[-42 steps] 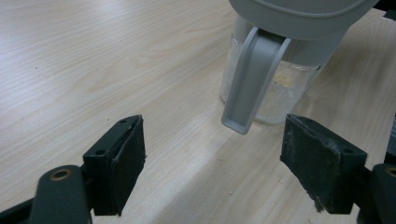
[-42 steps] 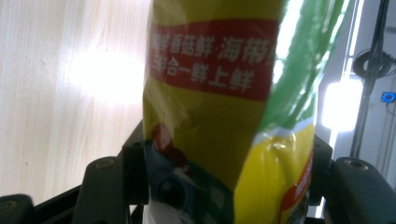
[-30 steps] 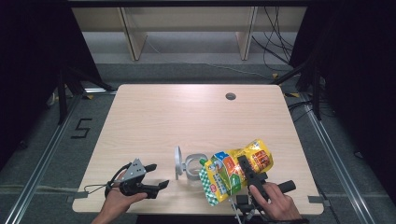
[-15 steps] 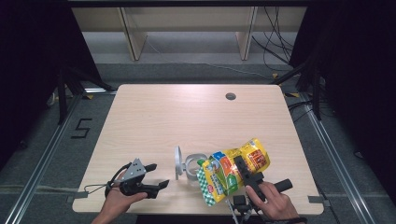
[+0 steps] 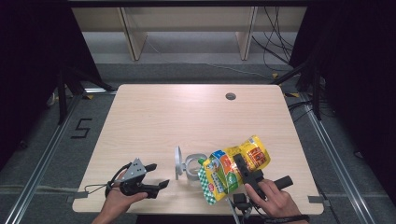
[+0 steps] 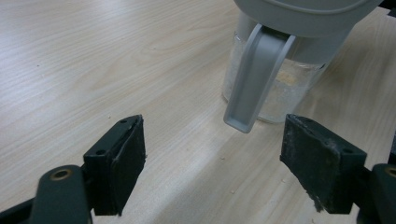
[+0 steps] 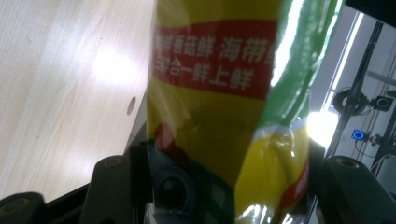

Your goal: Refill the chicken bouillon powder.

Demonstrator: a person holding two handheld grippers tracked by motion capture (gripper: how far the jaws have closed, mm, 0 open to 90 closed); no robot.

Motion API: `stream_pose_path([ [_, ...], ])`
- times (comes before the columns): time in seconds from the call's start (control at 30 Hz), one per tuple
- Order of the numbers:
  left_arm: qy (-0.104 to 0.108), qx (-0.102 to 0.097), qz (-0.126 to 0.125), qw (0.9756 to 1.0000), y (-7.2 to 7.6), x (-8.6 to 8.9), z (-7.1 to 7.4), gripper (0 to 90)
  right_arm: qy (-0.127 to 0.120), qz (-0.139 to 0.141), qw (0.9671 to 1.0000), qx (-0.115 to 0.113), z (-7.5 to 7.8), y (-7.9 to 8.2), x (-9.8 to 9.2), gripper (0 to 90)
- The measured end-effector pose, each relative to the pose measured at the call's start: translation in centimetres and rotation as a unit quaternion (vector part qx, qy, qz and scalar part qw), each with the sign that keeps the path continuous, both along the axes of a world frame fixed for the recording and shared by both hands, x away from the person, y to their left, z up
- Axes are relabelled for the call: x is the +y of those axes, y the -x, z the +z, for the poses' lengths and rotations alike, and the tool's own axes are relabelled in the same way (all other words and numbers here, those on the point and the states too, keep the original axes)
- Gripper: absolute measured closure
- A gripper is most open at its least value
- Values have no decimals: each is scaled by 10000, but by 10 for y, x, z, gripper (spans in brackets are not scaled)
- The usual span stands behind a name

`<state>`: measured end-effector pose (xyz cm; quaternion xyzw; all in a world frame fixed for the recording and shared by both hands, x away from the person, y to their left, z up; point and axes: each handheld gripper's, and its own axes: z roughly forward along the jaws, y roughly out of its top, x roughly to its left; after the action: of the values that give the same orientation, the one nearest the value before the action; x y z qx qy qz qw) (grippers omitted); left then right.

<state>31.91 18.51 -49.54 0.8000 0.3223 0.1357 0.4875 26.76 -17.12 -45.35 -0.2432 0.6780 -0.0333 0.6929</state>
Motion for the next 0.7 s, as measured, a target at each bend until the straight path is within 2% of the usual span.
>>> stream_pose_path([
  [0.07,9,-15,-22,10000,0,0,0,215,56,22,10000,-8,0,-1,0,438],
  [0.1,9,-15,-22,10000,0,0,0,215,-88,-53,9999,89,-2,-1,-2,438],
  [0.13,-2,-16,-30,10000,0,0,0,215,112,29,9999,36,0,-2,0,438],
  [0.2,-7,-25,-35,10000,0,0,0,215,153,62,9999,50,1,-3,0,439],
  [0.23,64,60,38,10000,0,-1,-1,215,124,77,9999,55,2,-3,0,439],
  [0.27,60,59,36,10000,0,-1,-1,215,202,100,9997,41,4,-4,0,439],
  [0.3,49,52,30,10000,0,-1,-1,215,76,52,9999,76,2,-4,-1,439],
  [0.33,10,9,-4,10000,0,0,0,215,424,170,9989,-40,7,-5,2,439],
  [0.4,-51,-25,-23,10000,0,0,0,216,260,93,9996,-19,6,-4,-2,441],
  [0.43,25,71,18,10000,1,-1,-1,216,322,110,9994,-10,7,-4,-2,445],
  [0.5,7,52,9,10000,0,-1,-1,216,418,76,9991,-29,9,-4,-2,451],
  [0.53,30,61,18,10000,0,-2,-1,216,266,46,9996,17,9,-5,-4,451],
  [0.57,5,55,16,10000,0,-1,-1,216,411,89,9991,12,12,-5,-2,454],
  [0.63,-31,66,10,10000,0,-1,-1,216,404,89,9991,30,12,-5,-1,457],
  [0.7,-62,-4,-50,10000,-1,-1,0,216,493,141,9987,10,12,-5,0,473],
])
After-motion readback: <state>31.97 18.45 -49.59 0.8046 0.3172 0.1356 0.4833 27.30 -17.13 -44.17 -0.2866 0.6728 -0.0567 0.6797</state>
